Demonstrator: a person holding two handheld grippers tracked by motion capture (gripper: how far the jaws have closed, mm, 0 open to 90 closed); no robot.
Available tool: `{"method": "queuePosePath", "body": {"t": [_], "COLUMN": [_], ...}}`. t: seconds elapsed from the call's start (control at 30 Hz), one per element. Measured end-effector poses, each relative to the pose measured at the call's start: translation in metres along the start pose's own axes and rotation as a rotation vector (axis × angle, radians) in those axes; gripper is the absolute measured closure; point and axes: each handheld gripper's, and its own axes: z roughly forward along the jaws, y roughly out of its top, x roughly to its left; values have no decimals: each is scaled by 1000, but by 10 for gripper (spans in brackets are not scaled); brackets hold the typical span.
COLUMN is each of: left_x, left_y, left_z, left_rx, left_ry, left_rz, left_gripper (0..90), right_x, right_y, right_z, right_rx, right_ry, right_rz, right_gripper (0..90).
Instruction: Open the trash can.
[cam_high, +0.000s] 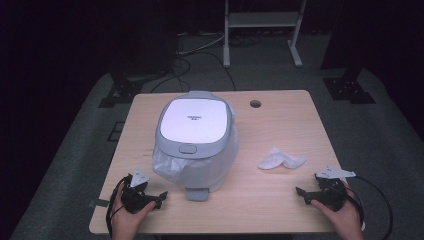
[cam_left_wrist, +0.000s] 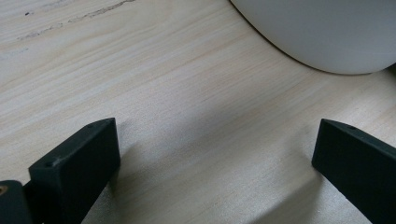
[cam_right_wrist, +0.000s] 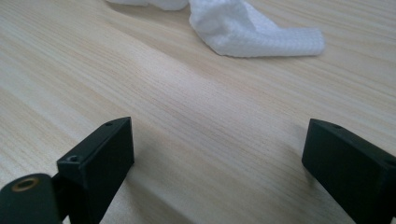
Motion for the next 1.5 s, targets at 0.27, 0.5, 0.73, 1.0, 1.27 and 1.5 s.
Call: {"method": "queuePosePath", "body": {"t": [0.27,0.5,0.73,1.0,1.27,1.5], "left_x": [0,1,1,-6,-15,-25], "left_y": [-2,-4,-5,1,6,9], "left_z": [-4,-9,-11,-20,-24,-25], "left_rx": [-50,-88,-90,-113,-119,-135], "left_ry": [-1,-30,-85,-118,-161,-205], "left_rz": [-3,-14,-68,-57,-49,-35], "left_gripper": [261,582,811,900,900,894], "right_x": [0,0,0,0,0,0], "right_y": [0,0,0,0,0,0], "right_z": [0,0,0,0,0,0], "right_rx": [0,-1,-1,-1,-1,-1], "right_ry": [-1,-5,-5,-5,-5,-5], "right_rz": [1,3,3,3,3,3], "right_gripper": [78,78,78,78,78,78]}}
